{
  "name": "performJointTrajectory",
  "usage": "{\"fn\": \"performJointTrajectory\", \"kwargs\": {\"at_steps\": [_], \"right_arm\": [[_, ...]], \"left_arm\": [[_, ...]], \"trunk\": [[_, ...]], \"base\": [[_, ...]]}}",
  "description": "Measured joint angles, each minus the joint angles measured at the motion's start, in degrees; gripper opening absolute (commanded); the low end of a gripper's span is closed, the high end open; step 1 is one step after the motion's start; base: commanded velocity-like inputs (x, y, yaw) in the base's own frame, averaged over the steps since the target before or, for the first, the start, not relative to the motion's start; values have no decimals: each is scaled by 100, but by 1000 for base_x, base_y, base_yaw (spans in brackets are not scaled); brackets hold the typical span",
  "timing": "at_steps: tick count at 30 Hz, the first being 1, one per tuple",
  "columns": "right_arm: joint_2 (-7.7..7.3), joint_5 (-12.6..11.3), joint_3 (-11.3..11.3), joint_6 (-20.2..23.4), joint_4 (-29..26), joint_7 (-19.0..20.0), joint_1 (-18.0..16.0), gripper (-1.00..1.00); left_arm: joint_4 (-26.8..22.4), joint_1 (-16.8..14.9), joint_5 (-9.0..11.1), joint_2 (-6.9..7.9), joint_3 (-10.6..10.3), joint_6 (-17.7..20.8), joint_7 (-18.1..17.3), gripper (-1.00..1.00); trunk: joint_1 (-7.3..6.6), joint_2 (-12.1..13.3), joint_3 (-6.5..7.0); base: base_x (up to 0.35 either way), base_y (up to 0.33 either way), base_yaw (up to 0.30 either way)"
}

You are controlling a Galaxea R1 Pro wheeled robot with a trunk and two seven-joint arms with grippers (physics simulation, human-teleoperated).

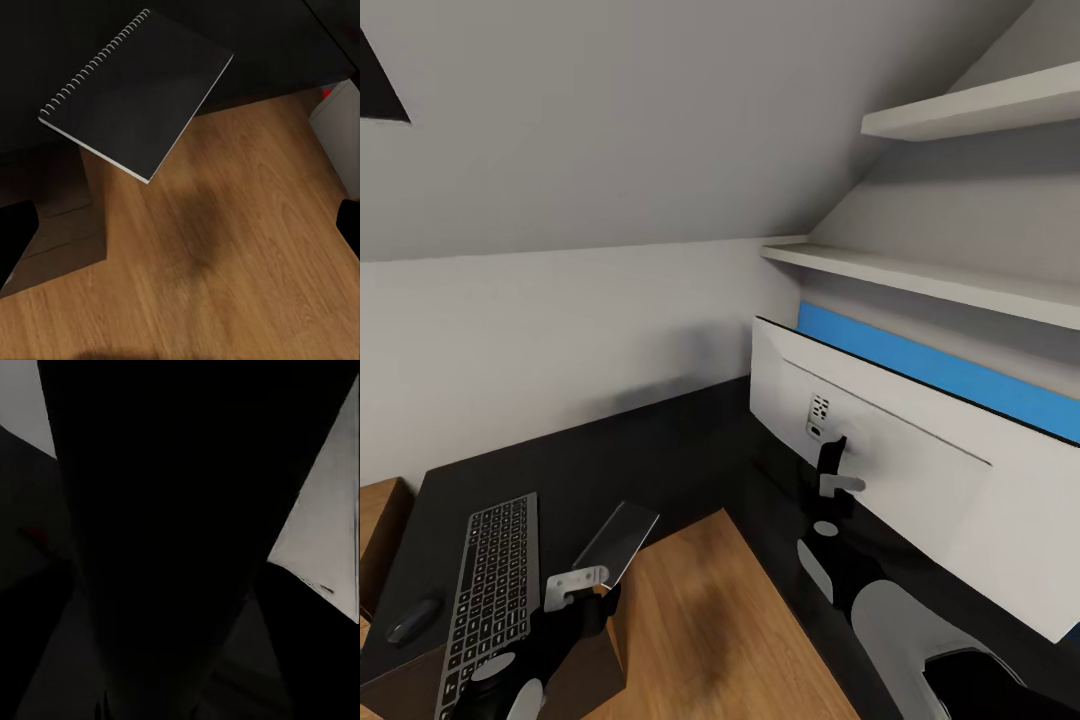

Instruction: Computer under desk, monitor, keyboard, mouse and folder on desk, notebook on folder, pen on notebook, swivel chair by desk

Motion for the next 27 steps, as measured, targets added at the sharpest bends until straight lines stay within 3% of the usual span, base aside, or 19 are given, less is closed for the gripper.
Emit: {"fn": "performJointTrajectory", "kwargs": {"at_steps": [27], "right_arm": [[-3,-23,-1,4,-26,19,5,-100]], "left_arm": [[0,-1,-7,0,4,0,8,100]], "trunk": [[0,1,-1]], "base": [[0,0,0]]}}
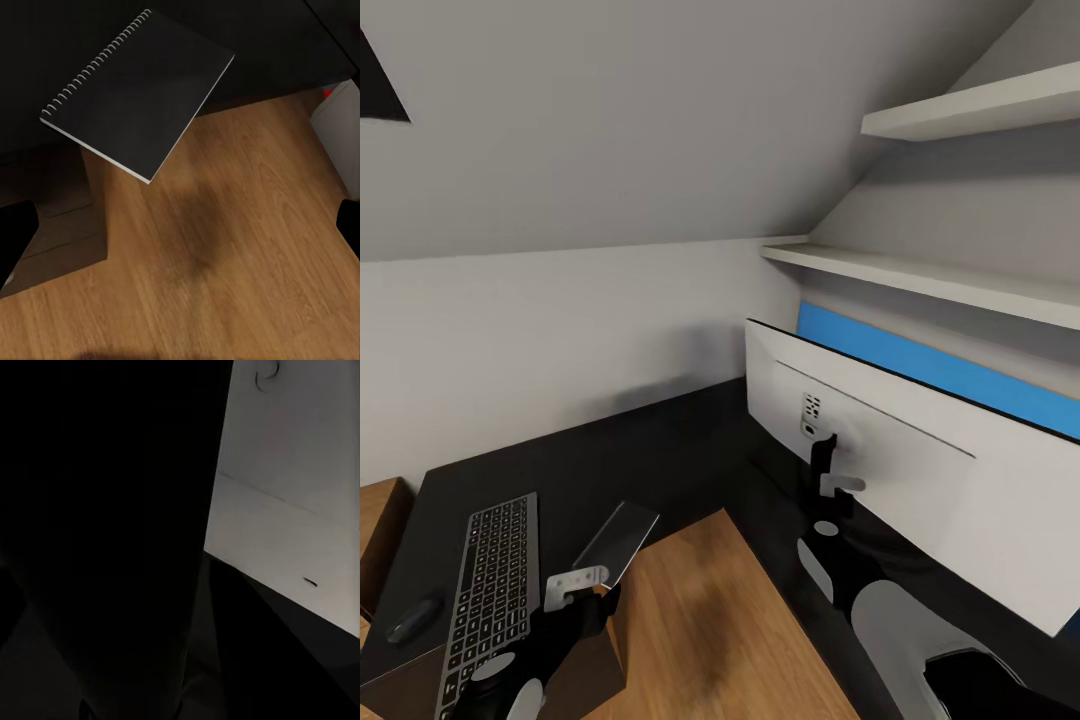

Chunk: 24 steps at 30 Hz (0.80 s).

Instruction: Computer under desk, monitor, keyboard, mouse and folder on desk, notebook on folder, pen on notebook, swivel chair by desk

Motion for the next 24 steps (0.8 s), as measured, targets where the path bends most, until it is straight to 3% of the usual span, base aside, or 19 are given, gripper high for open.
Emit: {"fn": "performJointTrajectory", "kwargs": {"at_steps": [17,24], "right_arm": [[-141,-33,-12,-12,-7,16,0,-100],[-150,-29,-6,-13,-8,14,3,-100]], "left_arm": [[-31,0,-3,18,62,-7,-9,100],[-35,0,6,18,290,-3,-9,100]], "trunk": [[0,0,0],[2,1,0]], "base": [[0,0,0],[-77,0,0]]}}
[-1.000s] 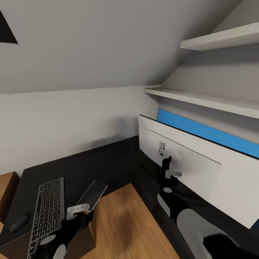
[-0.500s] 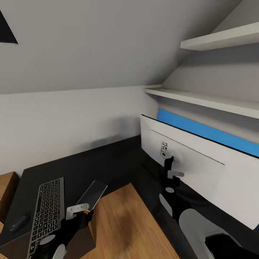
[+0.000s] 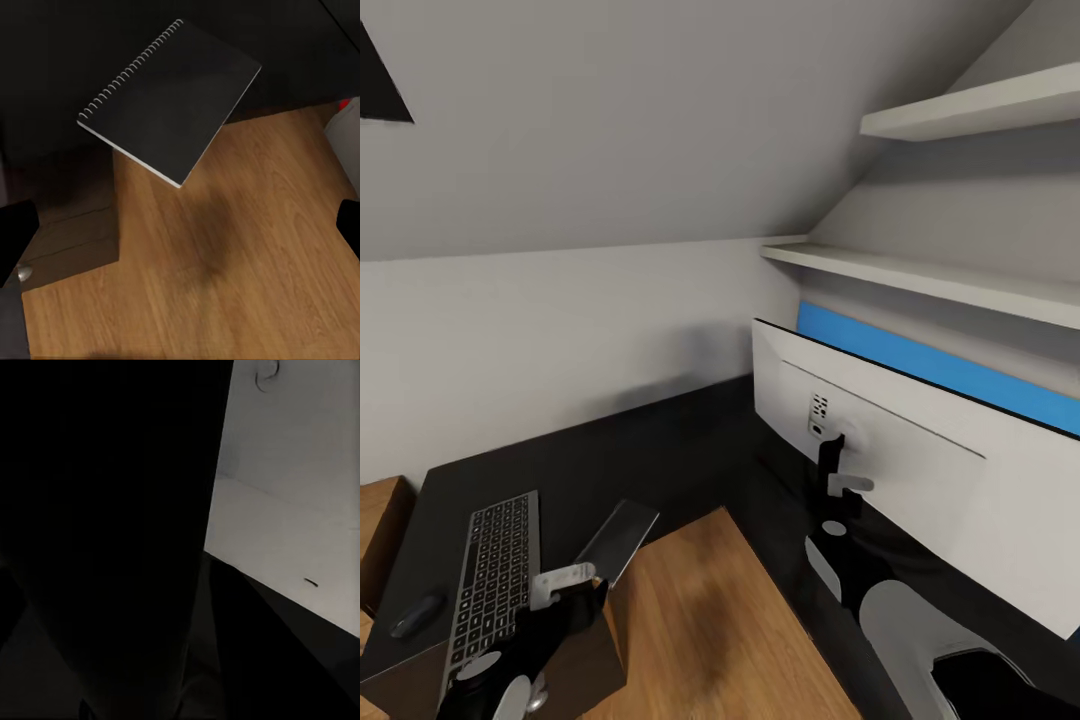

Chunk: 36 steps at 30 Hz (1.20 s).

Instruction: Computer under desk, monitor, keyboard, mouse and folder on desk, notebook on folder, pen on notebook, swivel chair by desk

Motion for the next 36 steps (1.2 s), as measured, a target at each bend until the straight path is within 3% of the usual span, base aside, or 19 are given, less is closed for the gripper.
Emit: {"fn": "performJointTrajectory", "kwargs": {"at_steps": [15,25,36], "right_arm": [[7,-13,-5,-11,1,0,0,-100],[7,-38,-1,-14,-4,7,1,-100],[9,-24,-20,-17,-6,9,-3,-100]], "left_arm": [[0,0,0,1,50,1,5,100],[0,0,0,3,92,-2,10,100],[1,0,0,3,93,-3,9,100]], "trunk": [[1,0,0],[-2,0,0],[1,0,0]], "base": [[-273,0,0],[-97,0,0],[-241,-145,125]]}}
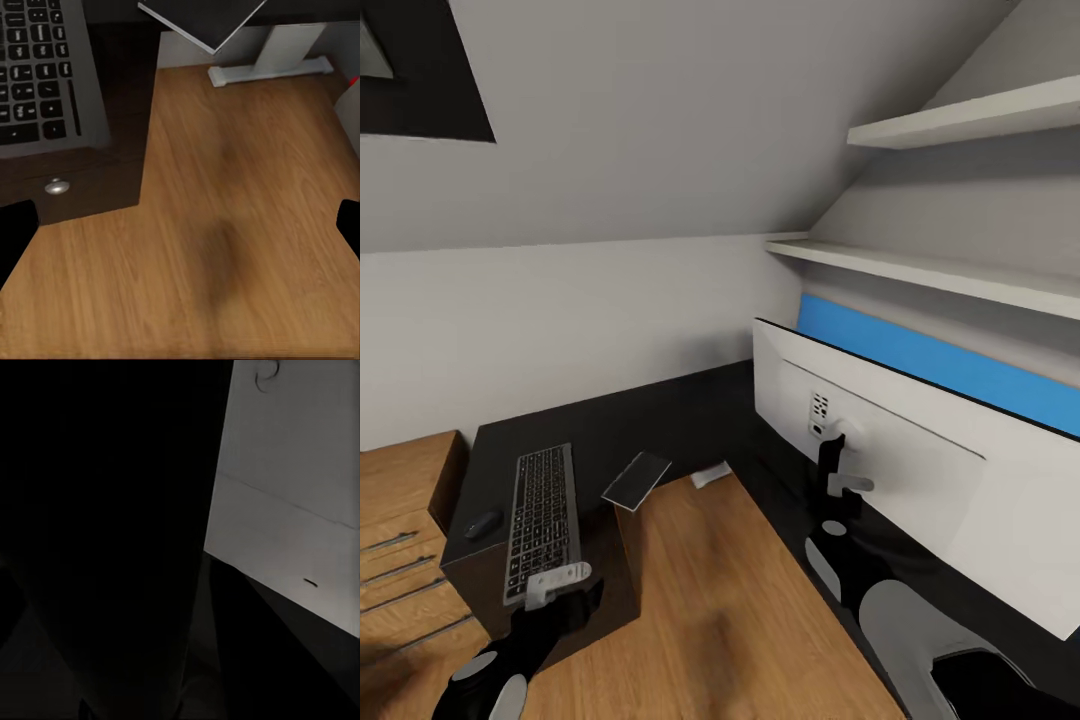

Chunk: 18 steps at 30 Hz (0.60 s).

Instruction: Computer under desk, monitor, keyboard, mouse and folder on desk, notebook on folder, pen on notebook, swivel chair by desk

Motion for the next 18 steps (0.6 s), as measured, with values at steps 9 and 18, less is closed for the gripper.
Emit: {"fn": "performJointTrajectory", "kwargs": {"at_steps": [9,18], "right_arm": [[0,2,5,3,-2,1,2,-100],[1,17,-49,5,-13,11,3,-100]], "left_arm": [[0,0,0,0,0,0,0,100],[0,0,-1,0,0,1,1,100]], "trunk": [[0,0,0],[-2,1,0]], "base": [[-290,-166,142],[-224,-140,7]]}}
